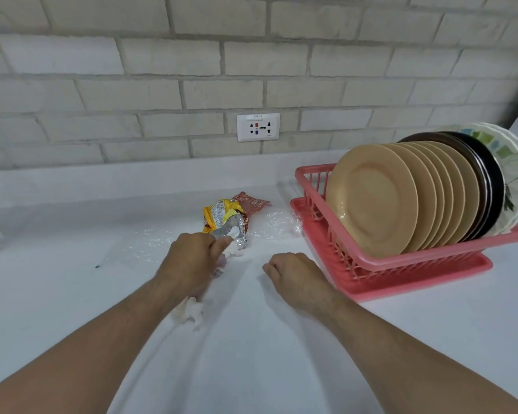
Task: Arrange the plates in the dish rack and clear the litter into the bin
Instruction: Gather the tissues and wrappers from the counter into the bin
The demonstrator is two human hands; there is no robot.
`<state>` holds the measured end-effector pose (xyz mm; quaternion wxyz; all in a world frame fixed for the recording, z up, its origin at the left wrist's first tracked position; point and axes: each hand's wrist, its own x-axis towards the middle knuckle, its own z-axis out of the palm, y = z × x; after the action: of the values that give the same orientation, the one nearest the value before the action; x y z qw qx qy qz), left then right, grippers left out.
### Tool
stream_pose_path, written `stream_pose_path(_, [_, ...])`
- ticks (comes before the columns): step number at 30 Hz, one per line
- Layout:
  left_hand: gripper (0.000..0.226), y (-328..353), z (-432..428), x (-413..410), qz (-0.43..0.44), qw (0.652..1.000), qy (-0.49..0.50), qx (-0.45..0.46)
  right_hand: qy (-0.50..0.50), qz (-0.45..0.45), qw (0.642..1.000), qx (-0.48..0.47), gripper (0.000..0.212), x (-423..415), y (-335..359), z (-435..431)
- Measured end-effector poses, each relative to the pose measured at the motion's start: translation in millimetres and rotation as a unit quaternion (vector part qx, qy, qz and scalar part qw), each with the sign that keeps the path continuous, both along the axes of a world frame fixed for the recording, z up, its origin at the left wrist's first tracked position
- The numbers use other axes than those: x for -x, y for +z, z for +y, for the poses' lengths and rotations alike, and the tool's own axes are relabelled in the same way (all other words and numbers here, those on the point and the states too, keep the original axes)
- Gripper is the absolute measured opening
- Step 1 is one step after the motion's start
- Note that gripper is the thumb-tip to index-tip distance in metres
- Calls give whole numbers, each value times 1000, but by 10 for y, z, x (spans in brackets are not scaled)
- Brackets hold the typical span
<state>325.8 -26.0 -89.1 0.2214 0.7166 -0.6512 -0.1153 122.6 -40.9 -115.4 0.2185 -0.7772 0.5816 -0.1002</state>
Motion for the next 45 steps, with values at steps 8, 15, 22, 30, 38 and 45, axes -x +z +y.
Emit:
stream_pose_path(8, [39,-90,-104,-328,-45,999,-31,0,-22,-9,1000,19,36,-765,5,-357])
stream_pose_path(15, [46,-224,150,-577,-44,987,-146,-51,-38,31,998,49,21,-1000,-102,-455])
stream_pose_path(22, [59,-282,385,-629,-152,944,-276,-101,-6,42,998,36,31,-911,-52,-361])
stream_pose_path(30, [41,-666,343,-564,-208,921,-300,137,-11,62,998,24,29,-863,-133,-167])
stream_pose_path(38, [51,-419,284,-335,-12,971,-213,104,-32,-82,996,-15,22,-522,103,10])
stream_pose_path(45, [38,-333,140,-57,133,959,-248,17,-82,-124,989,10,17,-59,229,136])
